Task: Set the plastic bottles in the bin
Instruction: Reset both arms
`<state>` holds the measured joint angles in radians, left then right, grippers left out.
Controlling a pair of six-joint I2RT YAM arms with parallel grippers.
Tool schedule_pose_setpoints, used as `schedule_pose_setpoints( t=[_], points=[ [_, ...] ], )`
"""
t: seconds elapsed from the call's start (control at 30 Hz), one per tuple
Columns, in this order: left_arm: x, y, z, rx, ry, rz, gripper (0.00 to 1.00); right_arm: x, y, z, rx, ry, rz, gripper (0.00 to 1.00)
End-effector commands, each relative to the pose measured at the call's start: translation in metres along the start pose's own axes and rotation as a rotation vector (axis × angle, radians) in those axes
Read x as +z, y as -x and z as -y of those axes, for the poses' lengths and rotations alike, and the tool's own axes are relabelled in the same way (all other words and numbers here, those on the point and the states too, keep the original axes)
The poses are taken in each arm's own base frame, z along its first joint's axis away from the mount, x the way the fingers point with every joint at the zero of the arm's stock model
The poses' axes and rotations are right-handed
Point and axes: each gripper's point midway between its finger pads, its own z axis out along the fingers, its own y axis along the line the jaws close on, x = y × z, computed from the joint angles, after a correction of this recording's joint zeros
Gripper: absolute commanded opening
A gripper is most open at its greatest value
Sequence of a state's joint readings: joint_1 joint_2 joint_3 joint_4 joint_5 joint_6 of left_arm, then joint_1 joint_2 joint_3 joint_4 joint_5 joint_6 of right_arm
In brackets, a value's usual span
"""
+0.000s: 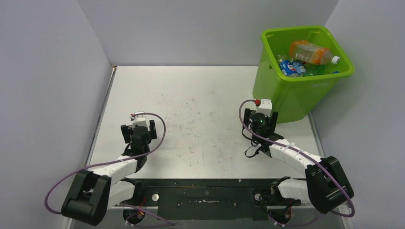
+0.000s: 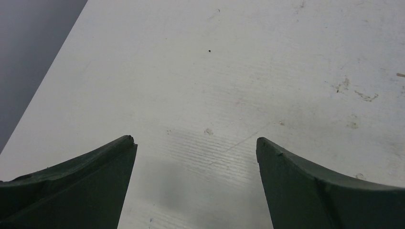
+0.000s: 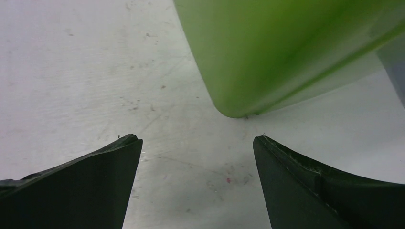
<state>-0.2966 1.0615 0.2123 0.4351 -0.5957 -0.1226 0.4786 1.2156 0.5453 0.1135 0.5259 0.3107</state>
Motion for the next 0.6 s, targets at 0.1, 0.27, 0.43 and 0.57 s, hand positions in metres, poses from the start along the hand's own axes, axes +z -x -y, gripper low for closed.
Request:
schedule_pose_setpoints(
  t=[0.1,0.27,0.43,0.57],
  points=[
    [0.027,0.064,-0.006,-0.101,0.095,0.235,0.96,0.013,0.023,0.025,-0.113,0.018,0.265,0.9],
    [0.033,0.072,0.005,-0.126,0.013,0.291,0.96,0.024,0.023,0.043,-0.042,-0.011,0.327,0.9],
    [0.035,0.06,0.012,-0.115,-0.042,0.313,0.96,0.038,0.012,0.053,0.012,-0.082,0.291,0.9],
    [0.041,0.05,-0.001,-0.179,-0.014,0.297,0.96,0.043,0.004,0.067,0.033,-0.169,0.279,0.9]
  ],
)
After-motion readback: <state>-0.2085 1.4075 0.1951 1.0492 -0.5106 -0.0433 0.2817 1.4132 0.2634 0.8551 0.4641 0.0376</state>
